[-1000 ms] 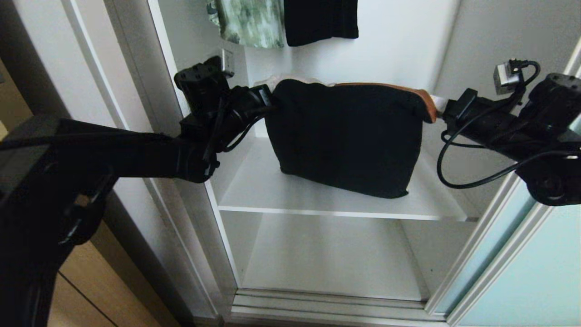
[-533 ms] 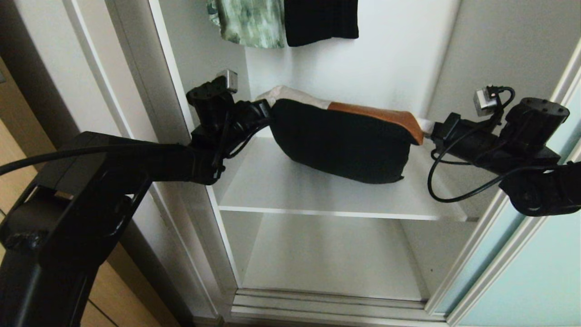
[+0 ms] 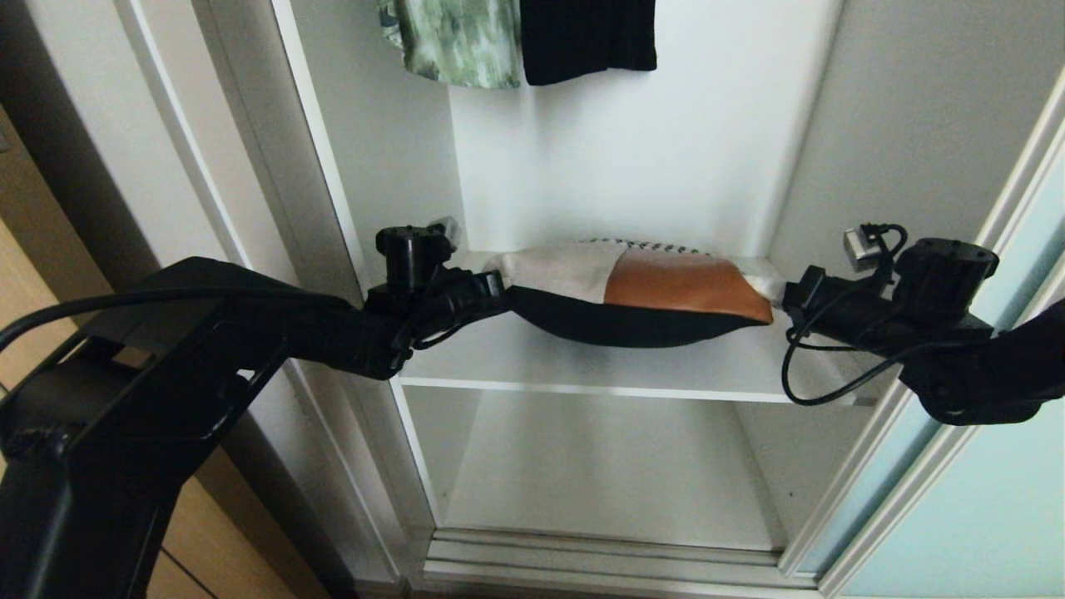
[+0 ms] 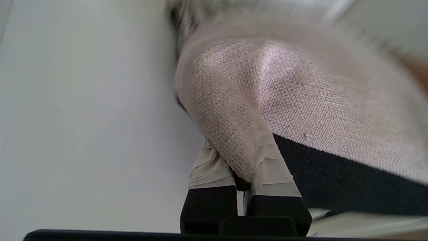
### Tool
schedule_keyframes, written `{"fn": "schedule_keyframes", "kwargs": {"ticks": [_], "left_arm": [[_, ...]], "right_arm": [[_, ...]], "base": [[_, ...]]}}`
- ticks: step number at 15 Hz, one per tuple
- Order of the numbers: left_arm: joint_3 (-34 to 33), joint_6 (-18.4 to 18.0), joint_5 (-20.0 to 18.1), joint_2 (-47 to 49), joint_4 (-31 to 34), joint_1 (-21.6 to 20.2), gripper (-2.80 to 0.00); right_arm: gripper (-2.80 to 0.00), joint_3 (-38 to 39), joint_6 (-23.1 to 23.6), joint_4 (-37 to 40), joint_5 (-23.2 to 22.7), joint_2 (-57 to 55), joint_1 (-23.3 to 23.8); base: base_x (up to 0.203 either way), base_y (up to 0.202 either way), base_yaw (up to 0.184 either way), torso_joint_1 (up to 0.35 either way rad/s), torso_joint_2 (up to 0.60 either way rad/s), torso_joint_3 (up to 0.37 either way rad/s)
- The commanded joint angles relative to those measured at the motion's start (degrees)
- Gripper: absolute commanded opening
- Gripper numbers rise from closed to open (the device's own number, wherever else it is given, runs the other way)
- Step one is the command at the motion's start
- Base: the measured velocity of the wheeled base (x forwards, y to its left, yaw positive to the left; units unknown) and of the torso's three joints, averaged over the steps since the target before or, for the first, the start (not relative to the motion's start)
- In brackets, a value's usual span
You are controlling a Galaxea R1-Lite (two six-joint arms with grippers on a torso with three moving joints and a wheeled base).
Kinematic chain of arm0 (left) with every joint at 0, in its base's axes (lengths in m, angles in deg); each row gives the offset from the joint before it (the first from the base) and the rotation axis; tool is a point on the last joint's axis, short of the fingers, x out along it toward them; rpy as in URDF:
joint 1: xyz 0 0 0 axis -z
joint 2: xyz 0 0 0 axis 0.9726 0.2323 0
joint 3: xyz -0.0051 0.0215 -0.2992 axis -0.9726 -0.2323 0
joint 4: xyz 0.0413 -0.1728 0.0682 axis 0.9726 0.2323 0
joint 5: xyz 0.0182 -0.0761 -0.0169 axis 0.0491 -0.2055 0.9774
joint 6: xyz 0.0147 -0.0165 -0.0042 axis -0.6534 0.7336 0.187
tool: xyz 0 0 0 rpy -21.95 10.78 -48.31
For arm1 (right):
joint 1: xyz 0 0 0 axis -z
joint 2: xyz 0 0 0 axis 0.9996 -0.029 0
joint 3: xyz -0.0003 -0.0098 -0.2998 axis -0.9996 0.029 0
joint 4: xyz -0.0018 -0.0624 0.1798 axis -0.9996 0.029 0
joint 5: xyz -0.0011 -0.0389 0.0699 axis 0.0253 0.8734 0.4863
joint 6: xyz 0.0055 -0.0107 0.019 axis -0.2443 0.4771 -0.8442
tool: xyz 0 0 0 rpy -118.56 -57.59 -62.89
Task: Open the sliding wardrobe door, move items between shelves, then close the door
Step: Place the pillow on the higher shelf
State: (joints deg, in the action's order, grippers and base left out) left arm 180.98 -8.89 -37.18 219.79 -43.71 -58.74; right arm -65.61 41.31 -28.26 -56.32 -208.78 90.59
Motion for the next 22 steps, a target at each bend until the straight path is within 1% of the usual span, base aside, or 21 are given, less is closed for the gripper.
{"fn": "schedule_keyframes", "kwargs": {"ticks": [1,2,3,5,6,7,8,9,11,16,18,19,20,21,22], "left_arm": [[2.1,-0.3,2.8,1.3,4.7,-0.1,-2.8],[3.8,-0.5,4.9,3.6,5.4,-0.1,-2.8],[6.6,-0.9,7.9,6.6,5.5,-0.1,-2.8],[14.1,-1.6,15.0,12.2,5.9,-0.2,-2.8],[16.3,-1.8,17.0,13.4,6.3,-0.3,-2.8],[17.6,-1.9,17.4,13.7,7.4,-0.4,-2.8],[18.0,-2.0,16.9,13.7,8.3,-0.4,-2.8],[17.9,-1.9,16.0,13.9,8.3,-0.4,-2.8],[17.5,-1.9,16.1,14.5,7.8,-0.4,-2.8],[17.8,-1.9,15.9,13.7,8.0,-0.3,-2.8],[17.9,-2.0,15.6,13.7,8.3,-0.3,-2.8],[17.9,-2.1,15.7,14.1,8.3,-0.3,0.0],[17.9,-2.1,15.6,14.3,8.1,-0.3,0.0],[17.8,-2.1,15.6,14.3,7.7,-0.3,0.0],[17.8,-2.0,15.6,13.9,7.4,-0.3,0.0]], "right_arm": [[-2.8,-3.7,-0.1,-0.1,0.5,-6.3,0.5],[-2.8,-5.6,0.0,0.0,1.6,-8.6,0.6],[-2.8,-7.6,0.1,0.1,2.9,-11.0,0.6],[-2.8,-12.5,0.2,0.2,6.0,-15.4,0.6],[-2.8,-14.9,0.2,0.2,6.9,-17.1,0.6],[-2.8,-16.7,0.2,0.3,7.3,-18.4,0.6],[-2.8,-18.2,0.1,0.3,7.5,-19.3,0.6],[-2.8,-19.4,0.2,0.5,7.5,-20.1,0.6],[-2.8,-21.9,0.2,1.7,8.2,-21.1,0.6],[-2.8,-23.4,0.3,2.5,8.6,-21.2,0.4],[-2.8,-27.1,0.2,5.2,8.7,-21.6,0.2],[-2.8,-28.4,0.1,6.4,8.7,-22.0,0.2],[-2.8,-28.3,0.1,6.6,8.8,-22.1,0.2],[0.0,-28.3,0.1,6.6,9.2,-22.2,0.2],[0.0,-28.5,0.2,6.6,9.6,-22.4,0.2]], "base": [[0.0,0.0,0.0,0.0,0.0,0.0],[0.0,0.0,0.0,0.0,0.0,0.0],[0.0,0.0,0.0,0.0,0.0,0.0],[0.0,0.0,0.0,0.0,0.0,0.0],[0.0,0.0,0.0,0.0,0.0,0.0],[0.0,0.0,0.0,0.0,0.0,0.0],[0.0,0.0,0.0,0.0,0.0,0.0],[0.0,0.0,0.0,0.0,0.0,0.0],[0.0,0.0,0.0,0.0,0.0,0.0],[0.0,0.0,0.0,0.0,0.0,0.0],[0.0,0.0,0.0,0.0,0.0,0.0],[0.0,0.0,0.0,0.0,0.0,0.0],[0.0,0.0,0.0,0.0,0.0,0.0],[0.0,0.0,0.0,0.0,0.0,0.0],[0.0,0.0,0.0,0.0,0.0,0.0]]}}
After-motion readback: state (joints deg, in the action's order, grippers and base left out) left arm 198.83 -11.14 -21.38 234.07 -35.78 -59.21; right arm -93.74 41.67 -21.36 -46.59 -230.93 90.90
